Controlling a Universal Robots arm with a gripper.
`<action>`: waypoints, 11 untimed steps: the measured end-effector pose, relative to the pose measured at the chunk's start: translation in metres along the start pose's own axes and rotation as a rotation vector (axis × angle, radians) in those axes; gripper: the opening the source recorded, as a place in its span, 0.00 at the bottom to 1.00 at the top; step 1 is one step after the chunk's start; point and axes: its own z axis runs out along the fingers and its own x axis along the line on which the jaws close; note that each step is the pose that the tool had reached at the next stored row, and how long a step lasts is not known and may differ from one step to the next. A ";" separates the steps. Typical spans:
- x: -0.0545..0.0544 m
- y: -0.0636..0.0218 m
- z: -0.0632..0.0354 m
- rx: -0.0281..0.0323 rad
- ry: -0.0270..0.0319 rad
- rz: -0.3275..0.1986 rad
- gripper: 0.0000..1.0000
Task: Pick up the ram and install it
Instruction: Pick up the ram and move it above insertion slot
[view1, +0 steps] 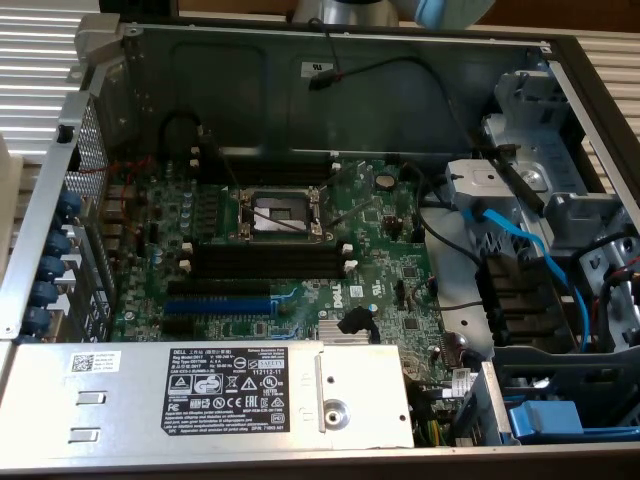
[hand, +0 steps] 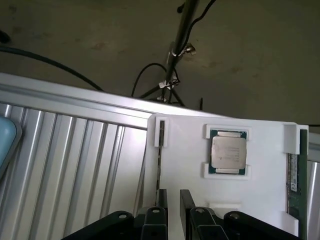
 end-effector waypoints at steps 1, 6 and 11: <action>0.000 -0.0001 0.0017 -0.0002 0.0001 0.000 0.25; 0.001 -0.0007 0.0108 -0.0012 -0.0001 0.000 0.25; 0.001 -0.0013 0.0199 -0.0022 -0.0002 0.000 0.25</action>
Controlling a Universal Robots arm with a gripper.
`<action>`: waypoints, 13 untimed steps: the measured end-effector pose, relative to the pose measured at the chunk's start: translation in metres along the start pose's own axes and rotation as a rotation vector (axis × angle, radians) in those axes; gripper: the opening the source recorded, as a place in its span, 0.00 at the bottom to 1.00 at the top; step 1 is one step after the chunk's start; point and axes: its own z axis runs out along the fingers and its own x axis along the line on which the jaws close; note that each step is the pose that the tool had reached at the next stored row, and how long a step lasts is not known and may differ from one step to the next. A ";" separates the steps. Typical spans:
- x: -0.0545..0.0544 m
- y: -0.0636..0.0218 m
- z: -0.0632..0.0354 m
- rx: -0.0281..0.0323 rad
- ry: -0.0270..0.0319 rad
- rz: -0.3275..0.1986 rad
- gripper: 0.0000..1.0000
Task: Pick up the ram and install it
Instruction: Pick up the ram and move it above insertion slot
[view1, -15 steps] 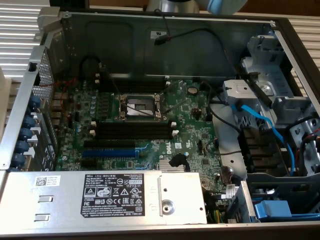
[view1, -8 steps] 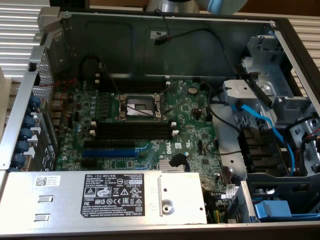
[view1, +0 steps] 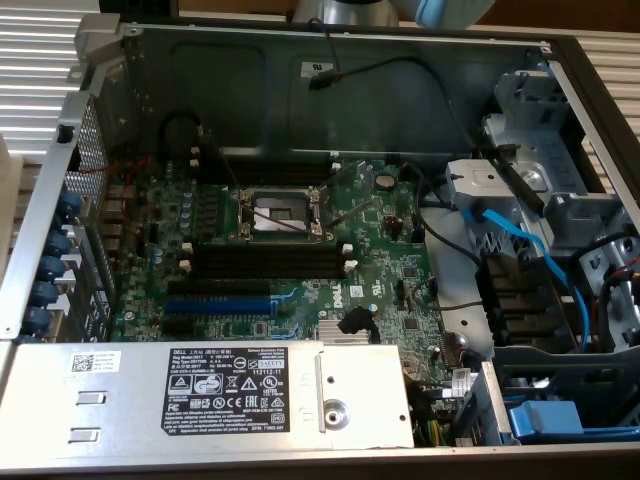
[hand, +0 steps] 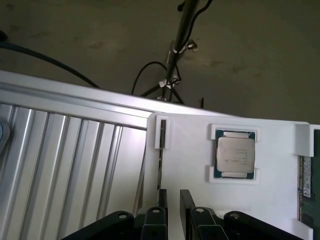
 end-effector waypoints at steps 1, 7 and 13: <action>0.000 0.0001 0.0017 0.0000 0.0000 0.000 0.25; -0.001 0.0093 0.0135 -0.0016 -0.0003 0.000 0.25; -0.001 0.0095 0.0231 -0.0103 -0.0017 -0.002 0.25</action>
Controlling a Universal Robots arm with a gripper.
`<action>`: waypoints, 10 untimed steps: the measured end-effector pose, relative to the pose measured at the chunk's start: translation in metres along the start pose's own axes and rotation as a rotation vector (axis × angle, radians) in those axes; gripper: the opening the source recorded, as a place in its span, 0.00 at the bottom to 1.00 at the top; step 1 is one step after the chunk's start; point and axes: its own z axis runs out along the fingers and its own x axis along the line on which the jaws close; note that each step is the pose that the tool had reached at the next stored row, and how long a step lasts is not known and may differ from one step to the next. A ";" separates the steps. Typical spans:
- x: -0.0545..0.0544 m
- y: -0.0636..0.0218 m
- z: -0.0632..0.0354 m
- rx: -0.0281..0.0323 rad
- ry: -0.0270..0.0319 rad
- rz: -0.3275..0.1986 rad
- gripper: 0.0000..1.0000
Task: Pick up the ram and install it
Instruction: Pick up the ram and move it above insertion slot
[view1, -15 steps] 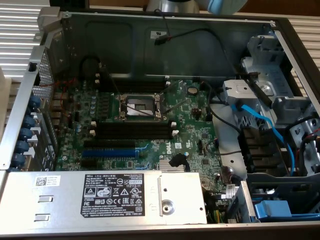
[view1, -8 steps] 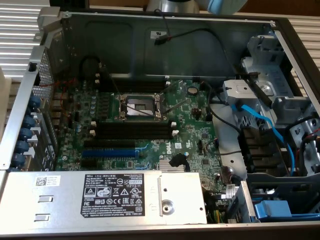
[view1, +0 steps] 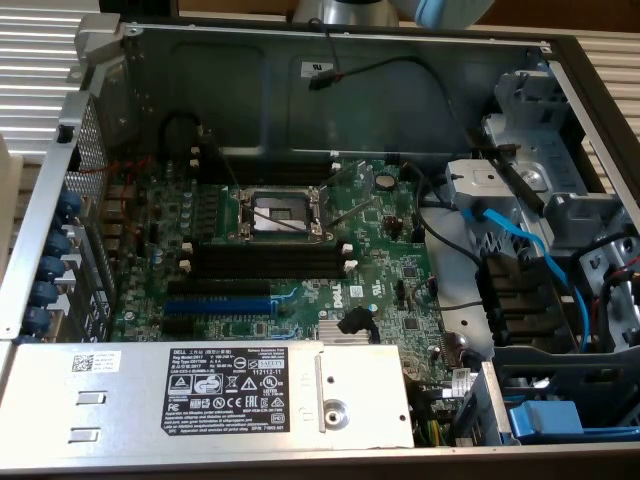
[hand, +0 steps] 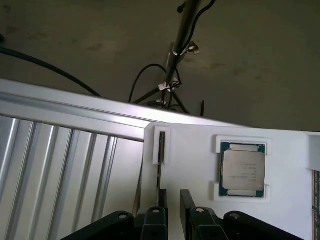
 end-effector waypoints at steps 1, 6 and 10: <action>0.000 0.0003 0.0009 -0.0030 -0.0005 -0.001 0.25; 0.002 0.0019 0.0015 -0.0093 0.0000 -0.006 0.25; 0.007 0.0027 0.0013 -0.0101 0.0010 -0.006 0.25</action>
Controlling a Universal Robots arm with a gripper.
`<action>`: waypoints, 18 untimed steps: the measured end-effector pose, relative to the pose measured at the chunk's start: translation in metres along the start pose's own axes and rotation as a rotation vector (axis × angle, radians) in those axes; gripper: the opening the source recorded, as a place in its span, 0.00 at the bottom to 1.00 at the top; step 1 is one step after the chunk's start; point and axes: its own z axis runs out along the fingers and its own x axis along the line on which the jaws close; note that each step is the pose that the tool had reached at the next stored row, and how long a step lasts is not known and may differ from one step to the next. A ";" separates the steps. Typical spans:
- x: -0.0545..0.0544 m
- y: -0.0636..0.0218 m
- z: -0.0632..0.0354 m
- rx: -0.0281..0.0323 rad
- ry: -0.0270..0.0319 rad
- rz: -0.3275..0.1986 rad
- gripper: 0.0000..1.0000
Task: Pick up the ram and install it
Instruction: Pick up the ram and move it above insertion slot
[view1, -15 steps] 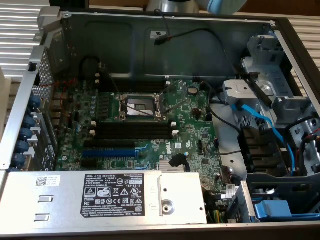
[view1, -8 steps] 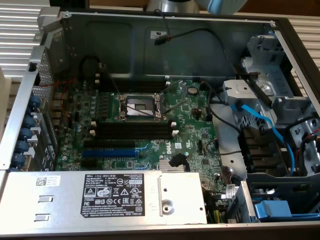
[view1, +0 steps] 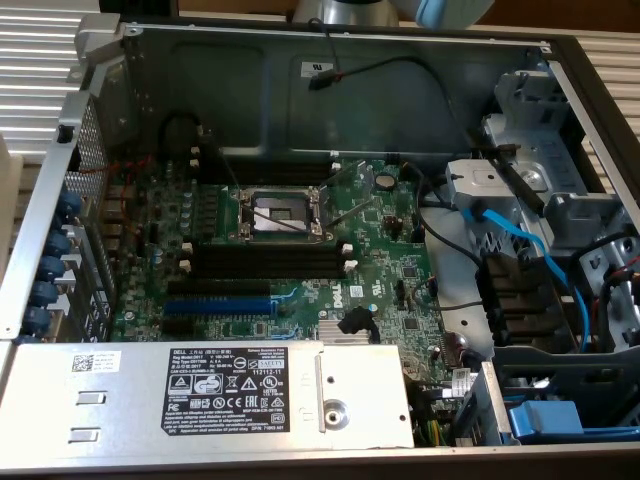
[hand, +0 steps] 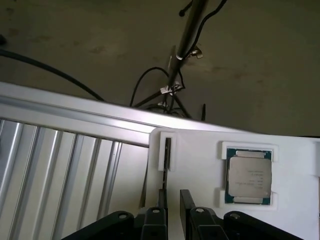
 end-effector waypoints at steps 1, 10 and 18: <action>0.001 0.0000 -0.0001 -0.0003 0.0000 0.000 0.25; 0.004 -0.0058 0.0004 -0.0004 0.0004 -0.002 0.25; 0.006 -0.0115 0.0022 -0.0070 0.0007 -0.009 0.25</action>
